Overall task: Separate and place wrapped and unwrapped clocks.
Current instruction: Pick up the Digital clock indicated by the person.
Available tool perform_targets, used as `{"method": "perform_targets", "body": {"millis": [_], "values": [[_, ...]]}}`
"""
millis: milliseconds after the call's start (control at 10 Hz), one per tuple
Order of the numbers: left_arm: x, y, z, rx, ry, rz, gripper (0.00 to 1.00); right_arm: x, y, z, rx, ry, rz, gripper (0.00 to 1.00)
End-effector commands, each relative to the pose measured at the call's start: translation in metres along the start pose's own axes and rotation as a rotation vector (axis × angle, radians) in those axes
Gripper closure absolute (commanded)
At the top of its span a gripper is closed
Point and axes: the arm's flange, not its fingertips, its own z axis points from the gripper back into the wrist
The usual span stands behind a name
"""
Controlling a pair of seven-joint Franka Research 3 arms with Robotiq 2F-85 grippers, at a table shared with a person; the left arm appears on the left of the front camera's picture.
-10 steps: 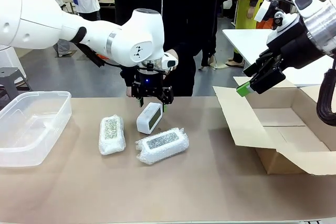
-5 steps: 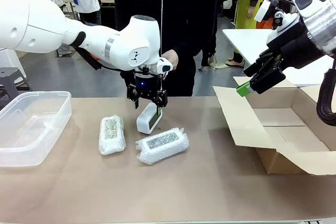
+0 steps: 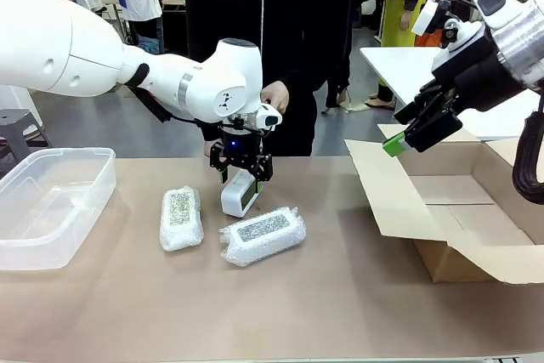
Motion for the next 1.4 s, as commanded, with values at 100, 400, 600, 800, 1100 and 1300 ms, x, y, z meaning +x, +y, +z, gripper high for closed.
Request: {"method": "perform_targets", "body": {"millis": [100, 400, 600, 800, 1100, 1300], "values": [[0.005, 0.002, 0.006, -0.011, 0.030, 0.014, 0.19, -0.001, -0.001, -0.001, 0.028, -0.017, -0.002, 0.00], [0.007, 0.004, 0.006, -0.056, 0.048, 0.023, 0.21, -0.001, -0.001, -0.001, 0.028, -0.017, -0.002, 0.00], [0.008, 0.003, 0.005, -0.074, 0.050, 0.007, 0.39, -0.001, -0.001, -0.001, 0.028, -0.017, -0.002, 0.00], [0.007, 0.003, 0.004, -0.069, 0.051, 0.010, 0.58, -0.001, -0.001, -0.001, 0.028, -0.017, -0.002, 0.00], [0.004, 0.005, 0.013, -0.083, 0.015, 0.032, 1.00, -0.001, -0.001, -0.001, 0.028, -0.017, -0.002, 0.00], [-0.009, 0.008, 0.044, -0.119, -0.016, 0.063, 1.00, -0.001, -0.001, -0.001, 0.028, -0.017, -0.002, 0.00]]}}
